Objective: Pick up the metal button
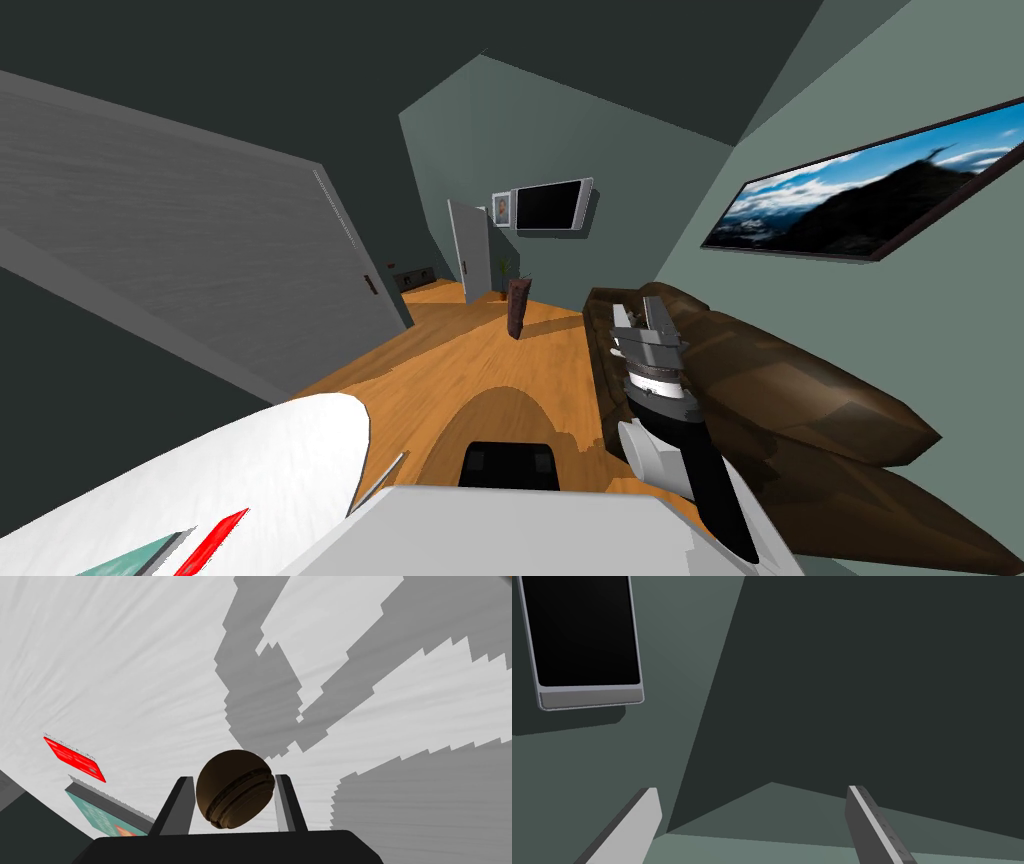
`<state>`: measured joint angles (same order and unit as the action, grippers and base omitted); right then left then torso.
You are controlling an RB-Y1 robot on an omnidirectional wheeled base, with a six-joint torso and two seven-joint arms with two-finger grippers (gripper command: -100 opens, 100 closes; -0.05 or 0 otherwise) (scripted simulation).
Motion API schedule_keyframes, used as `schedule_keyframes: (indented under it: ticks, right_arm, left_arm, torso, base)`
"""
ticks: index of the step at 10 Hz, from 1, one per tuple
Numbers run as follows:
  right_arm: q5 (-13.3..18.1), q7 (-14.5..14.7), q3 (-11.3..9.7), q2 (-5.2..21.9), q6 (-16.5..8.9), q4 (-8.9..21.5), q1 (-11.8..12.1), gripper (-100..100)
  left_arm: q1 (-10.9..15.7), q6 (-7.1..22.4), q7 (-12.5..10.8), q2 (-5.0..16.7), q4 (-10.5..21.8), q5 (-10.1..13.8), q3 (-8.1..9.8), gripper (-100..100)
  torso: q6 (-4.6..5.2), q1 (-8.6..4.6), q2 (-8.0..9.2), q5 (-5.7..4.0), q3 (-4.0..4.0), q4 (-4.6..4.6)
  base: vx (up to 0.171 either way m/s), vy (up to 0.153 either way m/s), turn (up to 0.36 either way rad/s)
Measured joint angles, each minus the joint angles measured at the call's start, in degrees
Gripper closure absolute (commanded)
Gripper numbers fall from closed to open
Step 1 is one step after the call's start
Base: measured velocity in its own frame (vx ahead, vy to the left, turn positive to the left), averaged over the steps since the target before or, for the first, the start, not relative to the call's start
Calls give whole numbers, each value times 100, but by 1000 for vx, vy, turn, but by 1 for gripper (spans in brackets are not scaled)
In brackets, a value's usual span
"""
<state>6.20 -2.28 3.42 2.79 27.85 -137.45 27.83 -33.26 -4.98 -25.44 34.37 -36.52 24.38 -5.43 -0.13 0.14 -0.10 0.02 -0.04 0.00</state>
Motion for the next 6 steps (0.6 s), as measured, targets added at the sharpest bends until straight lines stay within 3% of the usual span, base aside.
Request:
schedule_keyframes:
  ticks: [1, 2, 3, 5, 6]
  right_arm:
    - [0, 0, 0, 0, 0, 0, 0, 0]
    - [0, 0, 0, 0, 0, 0, 0, 0]
    - [0, 0, 0, 0, 0, 0, 0, 0]
    - [0, 0, -1, -1, 0, 0, 0, 0]
    - [0, 0, 0, 0, 0, 0, 0, 0]
  left_arm:
    - [0, 1, 0, 0, 0, 0, -1, 100]
    - [-1, 2, 0, -1, 1, 0, -1, 0]
    - [-1, 2, 0, -1, 1, 0, -1, 100]
    - [-266, 28, -101, 160, -276, 108, -80, 100]
    - [-276, 23, -121, 169, -279, 115, -94, 0]
  torso:
    - [0, -1, 0, -1, 0, 0]
    - [0, -2, 0, -1, 1, 1]
    - [0, -2, 1, -1, 1, 1]
    - [-1, -28, -9, -7, -5, -2]
    - [0, -19, -7, -5, -4, -1]
  base:
    - [0, 0, 0]
    - [0, 0, 0]
    - [12, -41, -34]
    - [24, -49, -15]
    - [2, -6, 2]
